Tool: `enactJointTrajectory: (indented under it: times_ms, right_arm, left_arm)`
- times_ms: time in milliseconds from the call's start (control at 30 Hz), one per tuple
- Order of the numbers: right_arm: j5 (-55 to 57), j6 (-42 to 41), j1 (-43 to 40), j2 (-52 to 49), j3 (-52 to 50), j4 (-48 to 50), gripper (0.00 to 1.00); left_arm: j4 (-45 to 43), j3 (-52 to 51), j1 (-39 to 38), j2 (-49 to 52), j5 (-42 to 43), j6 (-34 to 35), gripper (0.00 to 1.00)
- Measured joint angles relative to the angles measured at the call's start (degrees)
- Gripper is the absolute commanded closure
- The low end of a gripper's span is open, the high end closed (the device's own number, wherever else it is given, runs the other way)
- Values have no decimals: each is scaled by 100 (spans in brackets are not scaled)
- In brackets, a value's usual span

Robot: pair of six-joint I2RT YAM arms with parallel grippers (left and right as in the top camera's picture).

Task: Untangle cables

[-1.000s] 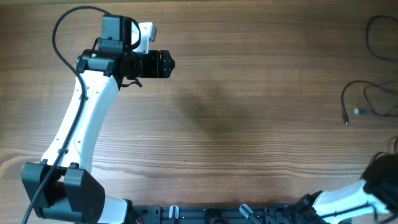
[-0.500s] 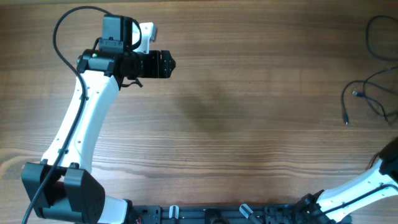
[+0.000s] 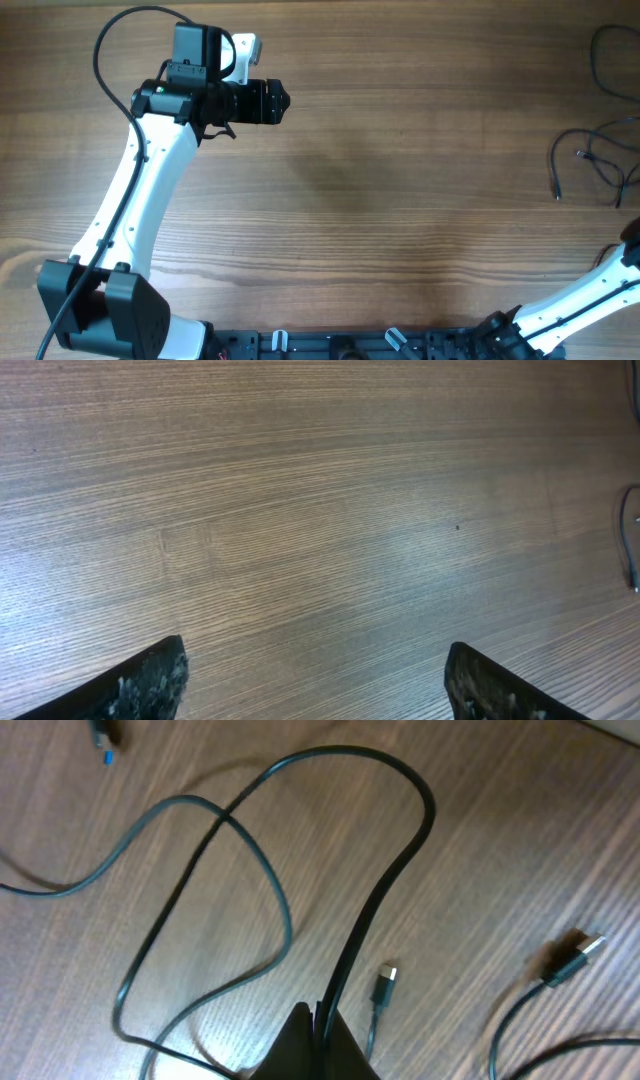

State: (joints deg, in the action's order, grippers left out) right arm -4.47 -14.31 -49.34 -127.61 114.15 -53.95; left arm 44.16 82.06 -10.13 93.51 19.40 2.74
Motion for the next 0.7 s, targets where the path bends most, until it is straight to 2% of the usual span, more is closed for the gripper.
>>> enactJointTrajectory:
  times_ms: [167,233,300,333,533,600,700]
  right_arm:
    - [-24,-63,120,-68,0,177,90]
    - [-24,-90,179,-179,0,175,75]
    - [-24,-114,221,-326,-2,127,52]
    - [-22,-98,232,-358,0,114,46]
    - [2,-203,232,-369,0,-92,40]
    - [2,-256,232,-369,0,-243,32]
    - [2,-306,232,-369,33,-581,29]
  left_arm:
    - [2,0,-90,0,0,39,16]
    - [-4,0,-155,0,-4,39,14]
    - [-42,0,-227,0,-42,42,13]
    - [-76,0,-258,0,-72,42,13]
    - [-177,0,-269,0,-155,59,10]
    - [-177,0,-269,0,-155,57,8]
    - [-175,0,-269,0,-155,59,7]
